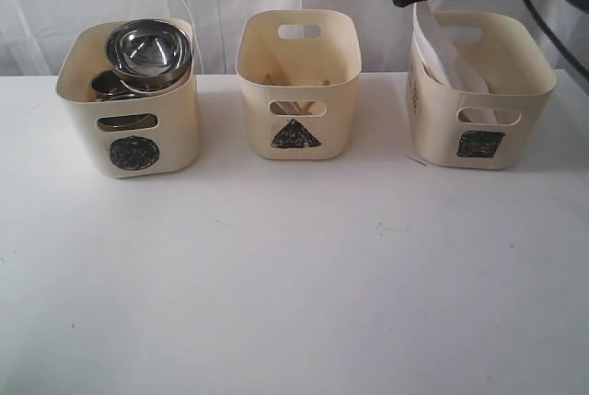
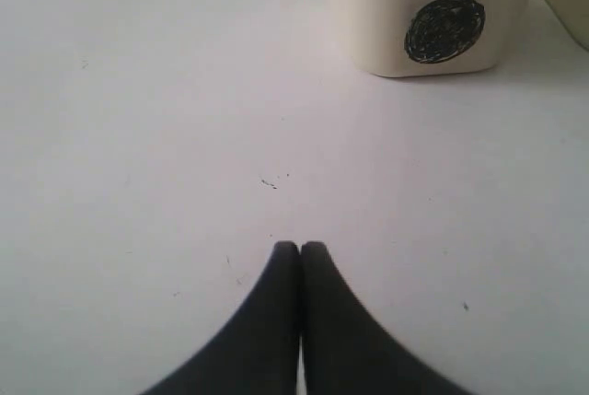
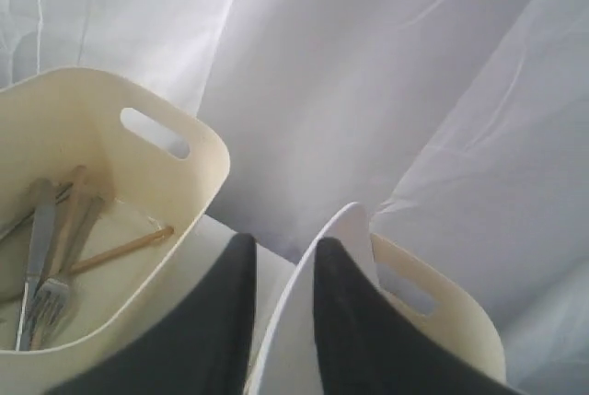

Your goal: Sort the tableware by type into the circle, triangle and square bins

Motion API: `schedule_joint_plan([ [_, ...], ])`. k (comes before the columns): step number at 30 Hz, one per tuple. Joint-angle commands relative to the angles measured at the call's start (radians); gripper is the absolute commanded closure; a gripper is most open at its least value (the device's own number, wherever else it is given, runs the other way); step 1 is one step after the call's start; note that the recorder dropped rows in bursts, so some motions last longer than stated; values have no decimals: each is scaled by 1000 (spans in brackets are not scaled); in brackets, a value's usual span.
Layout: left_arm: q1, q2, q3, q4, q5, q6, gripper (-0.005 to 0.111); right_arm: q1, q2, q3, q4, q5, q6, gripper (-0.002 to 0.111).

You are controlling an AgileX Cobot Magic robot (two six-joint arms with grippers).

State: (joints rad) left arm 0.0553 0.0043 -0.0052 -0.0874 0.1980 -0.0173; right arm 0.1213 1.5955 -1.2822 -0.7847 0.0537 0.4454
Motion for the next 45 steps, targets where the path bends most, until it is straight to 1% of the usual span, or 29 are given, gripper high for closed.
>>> schedule_joint_plan([
  [1, 1, -4, 5, -7, -4, -4, 107, -3, -139, 141, 61, -32, 62, 86],
  [7, 1, -4, 5, -7, -4, -4, 107, -3, -370, 406, 162, -142, 62, 86],
  [14, 1, -4, 5, -7, -4, -4, 107, -3, -703, 709, 211, -154, 48, 90],
  [18, 1, -4, 5, -7, -4, -4, 107, -3, -955, 857, 217, -148, 59, 92],
  [21, 1, -4, 5, -7, -4, -4, 107, -3, -1144, 918, 269, -26, 105, 92],
  [23, 1, -4, 5, -7, -4, -4, 107, -3, -1250, 933, 284, 117, 142, 92],
  [26, 1, -4, 5, -7, -4, -4, 107, -3, -1360, 946, 284, 294, 142, 92],
  [29, 1, -4, 5, -7, -4, -4, 107, -3, -1433, 963, 284, 358, 142, 92],
  [36, 1, -4, 5, -7, -4, -4, 107, -3, -1495, 1028, 301, 350, 142, 92],
  [45, 1, -4, 5, -7, -4, -4, 107, -3, -1497, 1173, 521, 227, 142, 92],
])
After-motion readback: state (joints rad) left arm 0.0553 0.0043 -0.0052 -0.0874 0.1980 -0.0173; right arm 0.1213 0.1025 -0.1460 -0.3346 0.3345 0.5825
